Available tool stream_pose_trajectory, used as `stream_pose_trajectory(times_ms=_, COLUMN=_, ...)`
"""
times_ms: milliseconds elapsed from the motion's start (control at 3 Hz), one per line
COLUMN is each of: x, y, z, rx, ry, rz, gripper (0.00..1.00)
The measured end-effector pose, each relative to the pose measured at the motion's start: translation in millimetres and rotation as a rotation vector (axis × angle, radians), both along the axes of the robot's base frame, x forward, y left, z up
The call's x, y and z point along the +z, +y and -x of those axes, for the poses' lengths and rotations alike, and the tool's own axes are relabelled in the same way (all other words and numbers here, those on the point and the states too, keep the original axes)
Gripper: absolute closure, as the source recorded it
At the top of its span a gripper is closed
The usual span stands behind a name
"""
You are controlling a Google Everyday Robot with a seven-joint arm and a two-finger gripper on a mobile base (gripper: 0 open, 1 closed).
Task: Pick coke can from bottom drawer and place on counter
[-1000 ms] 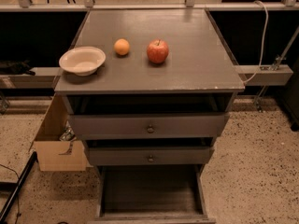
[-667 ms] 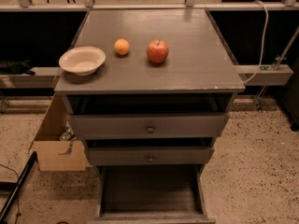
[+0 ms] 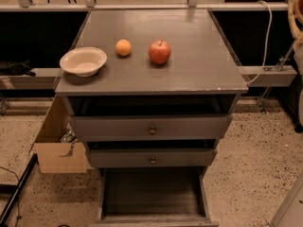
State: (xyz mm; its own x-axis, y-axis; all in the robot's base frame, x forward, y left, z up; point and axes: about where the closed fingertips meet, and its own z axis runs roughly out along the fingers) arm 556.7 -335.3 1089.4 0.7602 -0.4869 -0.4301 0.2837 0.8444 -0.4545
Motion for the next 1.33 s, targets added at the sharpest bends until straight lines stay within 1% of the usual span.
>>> stream_pose_trajectory(times_ms=333, x=23, y=70, z=-6, rx=0.152, ry=-0.039, rz=0.102, gripper=1.0)
stream_pose_trajectory(times_ms=667, x=23, y=86, z=-7, rx=0.188, ry=-0.041, rz=0.134, gripper=1.0)
stream_pose_trajectory(times_ms=1000, x=23, y=87, z=-7, rx=0.188, ry=-0.041, rz=0.134, gripper=1.0)
stream_pose_trajectory(times_ms=1333, x=26, y=86, z=-8, rx=0.215, ry=-0.03, rz=0.168, gripper=1.0)
